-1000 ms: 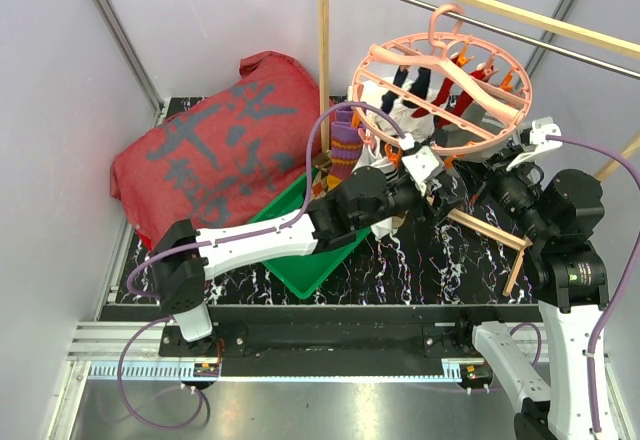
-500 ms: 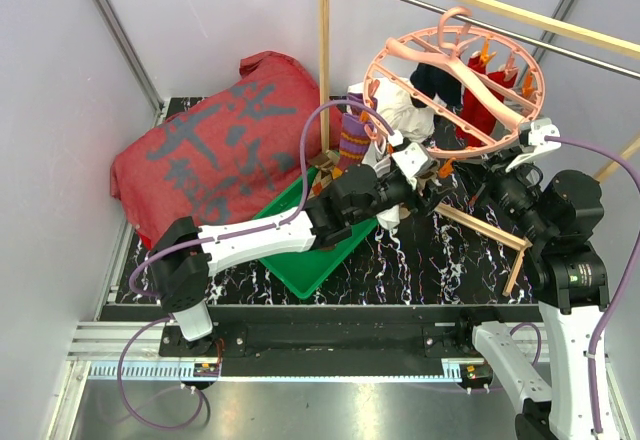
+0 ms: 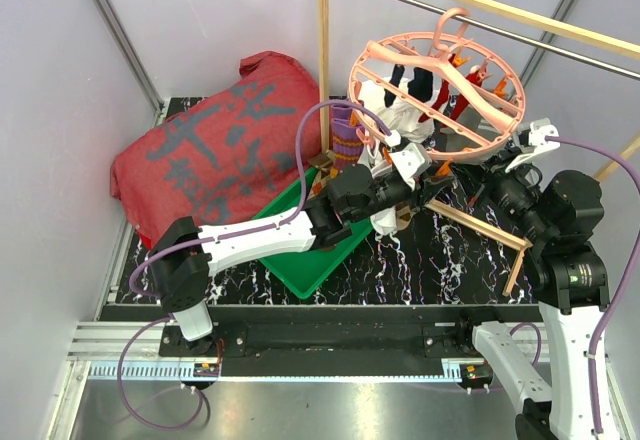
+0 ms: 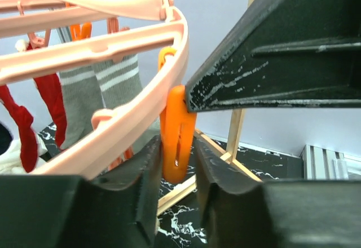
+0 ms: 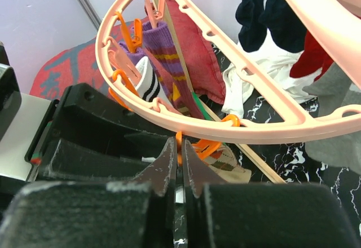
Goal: Clip the socks to the hanger
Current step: Open the clamp at the hanger.
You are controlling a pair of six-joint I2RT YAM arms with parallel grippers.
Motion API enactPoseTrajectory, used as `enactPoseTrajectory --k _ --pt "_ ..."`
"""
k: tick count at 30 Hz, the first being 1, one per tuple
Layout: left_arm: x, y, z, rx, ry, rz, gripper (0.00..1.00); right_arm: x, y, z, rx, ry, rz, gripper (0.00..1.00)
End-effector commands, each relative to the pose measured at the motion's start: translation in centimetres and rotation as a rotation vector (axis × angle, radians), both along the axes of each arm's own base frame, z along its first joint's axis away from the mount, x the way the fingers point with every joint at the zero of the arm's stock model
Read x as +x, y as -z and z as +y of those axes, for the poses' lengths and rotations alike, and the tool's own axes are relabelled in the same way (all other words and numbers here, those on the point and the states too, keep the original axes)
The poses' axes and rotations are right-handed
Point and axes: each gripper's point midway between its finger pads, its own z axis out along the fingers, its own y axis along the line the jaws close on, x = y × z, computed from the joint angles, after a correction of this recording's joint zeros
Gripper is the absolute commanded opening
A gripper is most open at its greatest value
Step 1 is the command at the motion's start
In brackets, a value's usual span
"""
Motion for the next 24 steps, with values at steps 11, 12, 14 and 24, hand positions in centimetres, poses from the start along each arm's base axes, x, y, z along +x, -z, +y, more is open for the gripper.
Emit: enactPoseTrajectory --k 11,12,14,24 --pt "-1.1 -4.2 1.3 -0.12 0.025 -0.029 0.04 -0.4 -1.1 -1.1 0.076 0.095 -0.004 0.61" --pt "-1.2 -4.4 1.4 -0.124 0.028 -0.028 0.03 -0.4 -1.0 -1.3 0.083 0.109 0.001 0.64" --pt "-1.3 -4.4 1.3 -0.125 0.029 -0.026 0.03 -0.1 -0.7 -1.9 0.092 0.148 0.013 0.66" --pt "-2.0 -4.7 1.0 -0.133 0.049 -0.008 0.02 0.6 0.7 -0.1 0.113 0.053 0.056 0.73"
